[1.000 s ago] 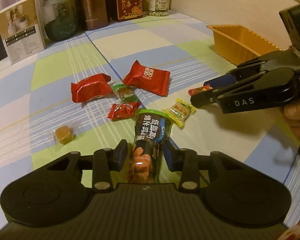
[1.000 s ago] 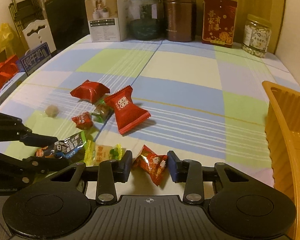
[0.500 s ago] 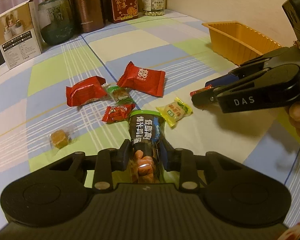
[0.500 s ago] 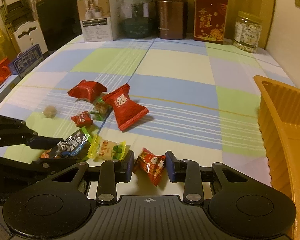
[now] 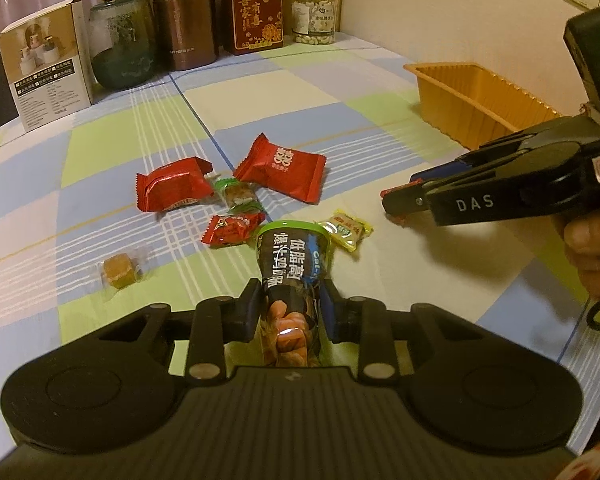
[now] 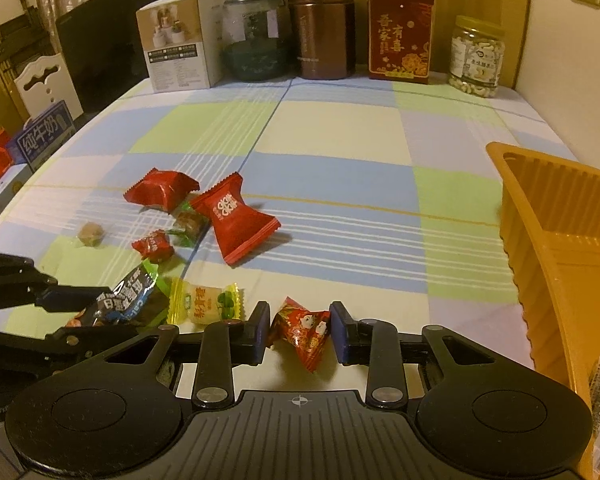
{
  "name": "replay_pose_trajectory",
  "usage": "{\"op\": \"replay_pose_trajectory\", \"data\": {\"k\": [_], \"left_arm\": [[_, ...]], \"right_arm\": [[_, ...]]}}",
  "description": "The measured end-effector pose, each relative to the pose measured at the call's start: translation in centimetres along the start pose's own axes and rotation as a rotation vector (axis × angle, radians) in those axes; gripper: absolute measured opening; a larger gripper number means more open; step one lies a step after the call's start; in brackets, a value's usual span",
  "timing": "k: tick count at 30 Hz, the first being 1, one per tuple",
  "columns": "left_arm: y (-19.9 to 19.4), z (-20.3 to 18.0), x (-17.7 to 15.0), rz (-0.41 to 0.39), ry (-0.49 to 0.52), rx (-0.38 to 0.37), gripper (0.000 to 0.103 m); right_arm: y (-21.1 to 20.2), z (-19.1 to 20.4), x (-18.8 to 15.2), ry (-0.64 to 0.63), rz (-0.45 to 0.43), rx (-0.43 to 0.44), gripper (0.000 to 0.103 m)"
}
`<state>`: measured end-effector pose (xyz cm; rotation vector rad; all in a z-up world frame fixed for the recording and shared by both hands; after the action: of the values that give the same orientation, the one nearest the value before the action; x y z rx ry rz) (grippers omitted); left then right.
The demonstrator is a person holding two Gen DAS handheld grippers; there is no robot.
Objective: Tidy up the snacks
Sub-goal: 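Carry the snack bag and red candy over the orange tray with both tools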
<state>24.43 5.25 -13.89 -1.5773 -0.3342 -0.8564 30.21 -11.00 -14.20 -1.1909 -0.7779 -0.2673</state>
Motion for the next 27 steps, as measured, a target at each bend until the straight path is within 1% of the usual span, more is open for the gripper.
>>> {"op": "replay_pose_trajectory", "data": {"k": [6, 10, 16, 21, 27], "left_arm": [[-1.4, -0.3, 0.1, -0.025, -0.027, 0.015, 0.028], [-2.5, -0.3, 0.1, -0.033, -0.068, 0.031, 0.028], [-4.3, -1.0, 0.9, -0.059, -0.111, 0.036, 0.028], [-5.7, -2.8, 2.7, -0.086, -0.108, 0.024, 0.028], [-7.1, -6.2, 6.0, -0.126, -0.078, -0.014, 0.028]], "right_arm": [[-1.2, -0.5, 0.1, 0.065, -0.022, 0.013, 0.033], [-2.5, -0.6, 0.3, 0.108, -0.052, 0.019, 0.033], [-4.9, -0.2, 0.7, 0.122, -0.095, 0.016, 0.033], [-8.0, -0.8, 1.2, 0.140, -0.140, 0.017, 0.033], [-12.7, -3.7, 1.7, 0.185, -0.198, -0.015, 0.033]]}}
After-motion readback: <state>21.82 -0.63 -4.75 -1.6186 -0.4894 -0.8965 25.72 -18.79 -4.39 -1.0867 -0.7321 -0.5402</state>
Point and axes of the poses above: each gripper's, at about its wrist camera, not at the fingertips, and y roughly the way its jaws point, z to its left, x to its top, the point moved 3 cm from there along y, roughly the way its jaws point, and after that the axes turned 3 degrees about y, right-handed, at the moved point
